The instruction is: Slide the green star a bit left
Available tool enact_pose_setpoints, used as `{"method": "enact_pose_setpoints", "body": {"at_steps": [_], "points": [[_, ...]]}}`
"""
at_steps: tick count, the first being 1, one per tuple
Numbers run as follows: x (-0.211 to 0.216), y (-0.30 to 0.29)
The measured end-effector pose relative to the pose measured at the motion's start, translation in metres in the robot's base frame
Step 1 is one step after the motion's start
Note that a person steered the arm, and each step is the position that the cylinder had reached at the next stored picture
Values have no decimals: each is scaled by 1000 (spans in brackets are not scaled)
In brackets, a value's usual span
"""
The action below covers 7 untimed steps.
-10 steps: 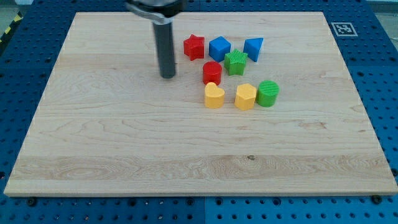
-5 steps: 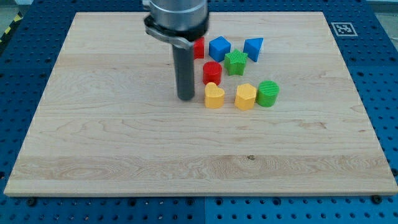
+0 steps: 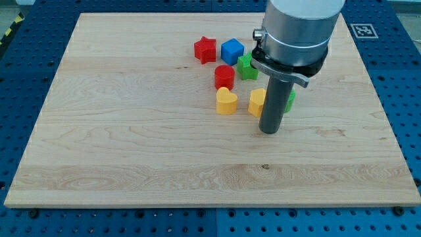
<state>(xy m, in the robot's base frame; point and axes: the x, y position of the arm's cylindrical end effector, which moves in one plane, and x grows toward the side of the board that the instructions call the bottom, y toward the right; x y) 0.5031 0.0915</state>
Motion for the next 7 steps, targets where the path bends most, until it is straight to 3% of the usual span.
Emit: {"method": "enact_pose_setpoints", "body": {"at_steps": [1,4,7], "points": [[-5,5],[-8,102],[24,102]]}}
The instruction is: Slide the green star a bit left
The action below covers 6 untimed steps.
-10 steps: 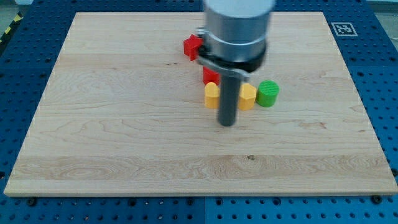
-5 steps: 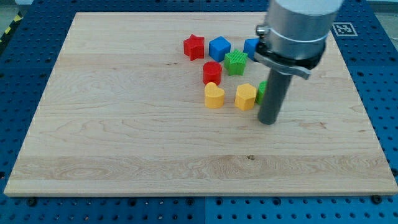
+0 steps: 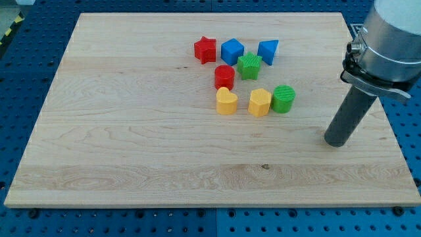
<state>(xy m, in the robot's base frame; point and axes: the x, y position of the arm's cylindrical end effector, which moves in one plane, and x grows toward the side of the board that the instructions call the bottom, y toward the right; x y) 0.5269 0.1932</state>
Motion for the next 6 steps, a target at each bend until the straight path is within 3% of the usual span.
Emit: {"method": "enact_pose_setpoints", "body": {"at_steps": [2,4,6], "points": [[-30,3],[-118,-4],[-135,-104]]}}
